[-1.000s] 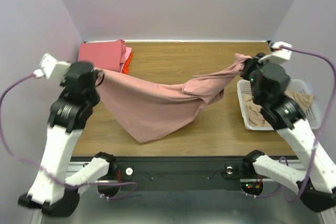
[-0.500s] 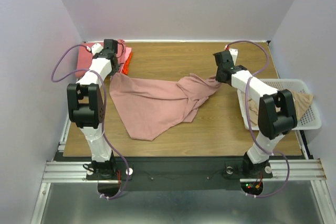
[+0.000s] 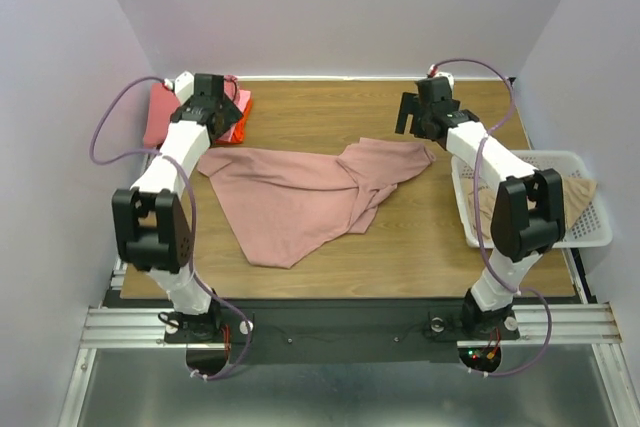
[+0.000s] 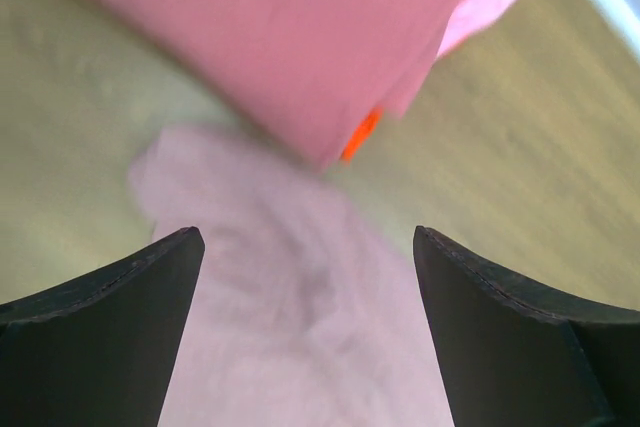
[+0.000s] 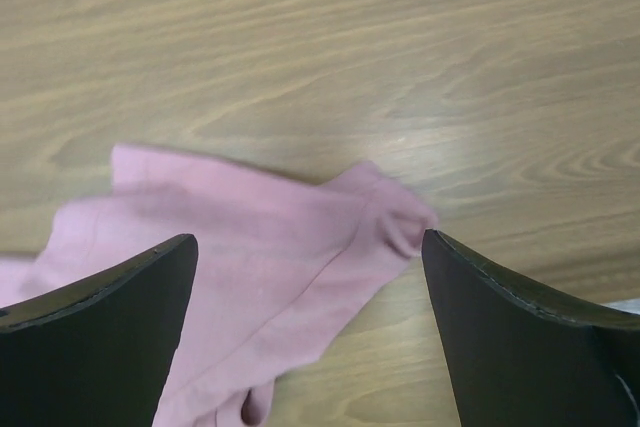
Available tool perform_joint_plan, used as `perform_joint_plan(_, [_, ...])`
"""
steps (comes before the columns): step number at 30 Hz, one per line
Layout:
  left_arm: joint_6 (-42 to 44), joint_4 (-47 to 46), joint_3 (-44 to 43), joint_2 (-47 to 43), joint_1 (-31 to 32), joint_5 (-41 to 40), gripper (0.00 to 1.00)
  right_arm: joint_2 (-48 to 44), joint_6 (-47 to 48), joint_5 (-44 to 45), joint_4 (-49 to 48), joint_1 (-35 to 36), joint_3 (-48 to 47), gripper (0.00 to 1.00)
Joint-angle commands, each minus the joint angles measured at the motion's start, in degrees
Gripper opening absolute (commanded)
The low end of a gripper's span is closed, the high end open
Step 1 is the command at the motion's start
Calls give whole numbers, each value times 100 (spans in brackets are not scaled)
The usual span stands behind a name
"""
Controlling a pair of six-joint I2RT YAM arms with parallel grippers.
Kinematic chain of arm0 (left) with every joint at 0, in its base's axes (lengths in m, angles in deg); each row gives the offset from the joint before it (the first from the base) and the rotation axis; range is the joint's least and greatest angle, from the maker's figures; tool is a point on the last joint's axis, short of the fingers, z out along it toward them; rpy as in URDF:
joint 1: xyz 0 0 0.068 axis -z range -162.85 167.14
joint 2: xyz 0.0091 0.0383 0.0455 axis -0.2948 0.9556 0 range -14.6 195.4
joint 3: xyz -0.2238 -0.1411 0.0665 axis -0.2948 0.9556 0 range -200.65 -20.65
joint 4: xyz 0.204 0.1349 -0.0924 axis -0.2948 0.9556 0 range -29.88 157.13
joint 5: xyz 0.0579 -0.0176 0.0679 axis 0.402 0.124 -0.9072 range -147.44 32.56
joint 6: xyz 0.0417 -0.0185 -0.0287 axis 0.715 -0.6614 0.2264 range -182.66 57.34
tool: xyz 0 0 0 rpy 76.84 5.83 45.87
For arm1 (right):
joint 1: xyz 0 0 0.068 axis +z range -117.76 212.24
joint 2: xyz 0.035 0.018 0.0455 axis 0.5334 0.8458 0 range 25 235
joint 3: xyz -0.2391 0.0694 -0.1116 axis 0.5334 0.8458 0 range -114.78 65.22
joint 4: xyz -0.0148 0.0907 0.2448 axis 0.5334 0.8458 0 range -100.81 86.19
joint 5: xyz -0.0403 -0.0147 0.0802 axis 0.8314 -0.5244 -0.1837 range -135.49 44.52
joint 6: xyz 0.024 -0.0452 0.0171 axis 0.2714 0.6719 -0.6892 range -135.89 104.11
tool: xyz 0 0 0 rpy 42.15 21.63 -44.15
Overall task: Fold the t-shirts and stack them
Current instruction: Flatten the tshirt out
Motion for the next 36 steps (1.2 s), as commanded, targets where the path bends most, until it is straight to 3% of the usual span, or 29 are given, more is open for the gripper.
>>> perform_joint_plan(1, [-417,168,1501,-1640,453,-215,98,-525,776,-666,-406,632,306,100])
perform_joint_plan(7, [-1551,220,3911,-3408,1919,213,99,-44,1217,-1245,-785,1565,247,100])
perform_joint_plan(11, [-2290,334,4941,-4025,2491,837,98,571,1323,-1325,-908,1970,-148,100])
perform_joint_plan(18, [-3362,913,5559,-4703,3283,918,98,1311,1253,-903,-952,2094,-651,92])
perform_joint_plan(26, [-3503,1002,5639,-4256,3530,980,99,1734,1262,-447,-978,2085,-818,75])
perform_joint_plan(28, [-3556,994,5604,-4151,3557,901,98,1751,1140,-237,-969,2085,-835,62])
perform_joint_plan(29, [-3574,994,5603,-4115,3566,866,99,1751,1121,-148,-969,2094,-835,48])
perform_joint_plan(31, [-3609,976,5603,-4054,3575,796,98,1769,1086,-69,-969,2085,-853,33])
perform_joint_plan(32, [-3644,967,5595,-3975,3583,717,99,1769,1060,1,-969,2085,-853,21])
perform_joint_plan(35, [-3741,967,5551,-3799,3583,498,98,1655,920,283,-969,2085,-766,6])
perform_joint_plan(36, [-3819,967,5533,-3685,3583,427,93,1498,884,405,-969,2094,-661,4])
